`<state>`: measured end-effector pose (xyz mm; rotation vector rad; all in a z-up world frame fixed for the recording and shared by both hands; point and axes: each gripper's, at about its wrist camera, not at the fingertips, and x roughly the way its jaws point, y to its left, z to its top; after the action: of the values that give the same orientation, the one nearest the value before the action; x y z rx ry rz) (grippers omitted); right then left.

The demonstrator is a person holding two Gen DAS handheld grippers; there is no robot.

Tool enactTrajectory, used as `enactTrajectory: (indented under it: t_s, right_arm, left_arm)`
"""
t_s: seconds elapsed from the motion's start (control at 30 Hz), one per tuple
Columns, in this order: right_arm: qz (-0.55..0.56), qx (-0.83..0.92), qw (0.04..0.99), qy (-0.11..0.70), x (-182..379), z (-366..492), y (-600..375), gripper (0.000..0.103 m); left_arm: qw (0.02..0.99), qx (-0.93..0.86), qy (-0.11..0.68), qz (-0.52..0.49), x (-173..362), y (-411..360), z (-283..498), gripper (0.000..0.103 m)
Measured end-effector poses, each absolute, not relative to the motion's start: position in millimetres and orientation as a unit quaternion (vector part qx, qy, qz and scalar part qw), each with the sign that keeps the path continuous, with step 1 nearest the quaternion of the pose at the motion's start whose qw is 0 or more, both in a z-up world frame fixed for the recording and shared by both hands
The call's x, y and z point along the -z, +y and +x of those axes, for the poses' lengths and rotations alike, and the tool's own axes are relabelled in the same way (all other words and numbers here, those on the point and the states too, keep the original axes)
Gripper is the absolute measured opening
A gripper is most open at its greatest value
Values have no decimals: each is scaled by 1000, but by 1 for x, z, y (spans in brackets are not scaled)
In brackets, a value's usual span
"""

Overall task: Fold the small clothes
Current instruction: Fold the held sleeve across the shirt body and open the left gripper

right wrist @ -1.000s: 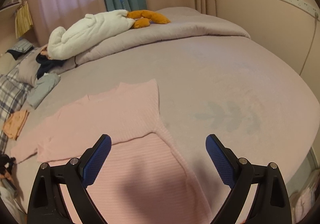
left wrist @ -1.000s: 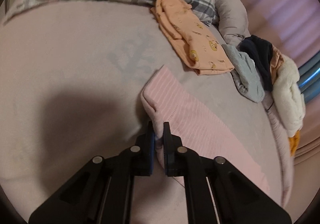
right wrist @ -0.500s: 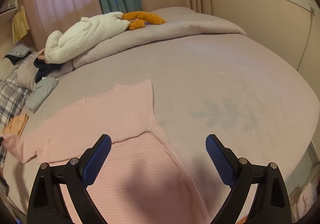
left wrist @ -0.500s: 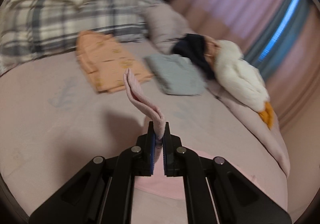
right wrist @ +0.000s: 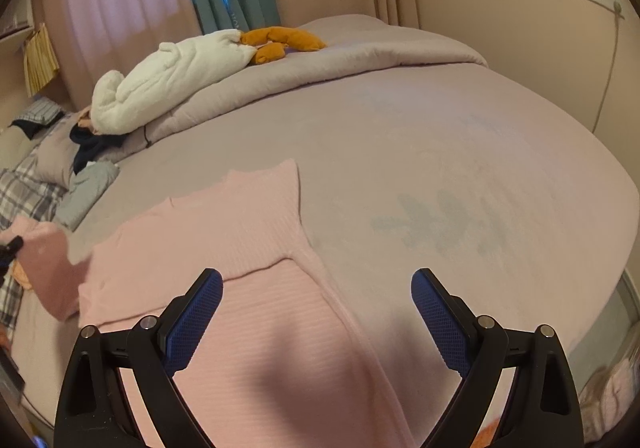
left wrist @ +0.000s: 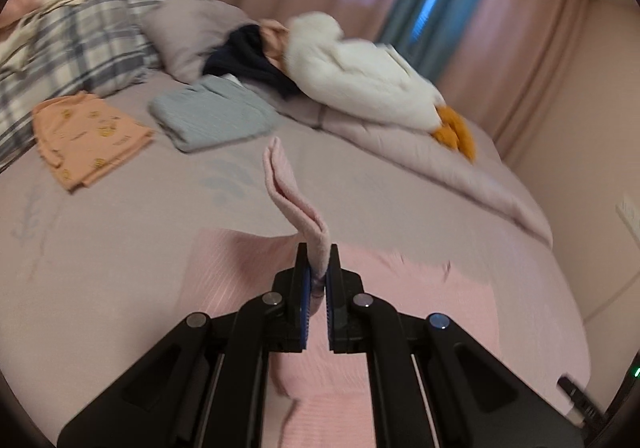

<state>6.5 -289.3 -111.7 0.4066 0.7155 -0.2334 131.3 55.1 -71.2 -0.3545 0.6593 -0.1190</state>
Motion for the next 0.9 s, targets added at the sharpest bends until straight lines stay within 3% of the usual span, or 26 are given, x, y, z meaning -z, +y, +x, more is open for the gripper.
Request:
enactTrajectory:
  t_s: [0.37, 0.67, 0.77, 0.87, 0.9]
  right_arm:
    - [203, 111, 906, 355, 119, 6, -293, 95]
    - [203, 111, 903, 362, 123, 7, -296, 95]
    - [206, 109, 901, 366, 126, 8, -296, 95]
    - [207, 106, 900, 367, 127, 9, -296, 95]
    - [207, 105, 900, 368, 128, 9, -297, 95]
  left_arm:
    - [902, 132, 403, -86, 129, -25, 130, 6]
    - [872, 143, 460, -83, 163, -37, 134, 8]
    - [862, 148, 476, -90, 171, -37, 133, 14]
    - [855, 157, 483, -105, 173, -36, 131, 36]
    - [852, 167, 484, -113, 170, -35, 128, 48]
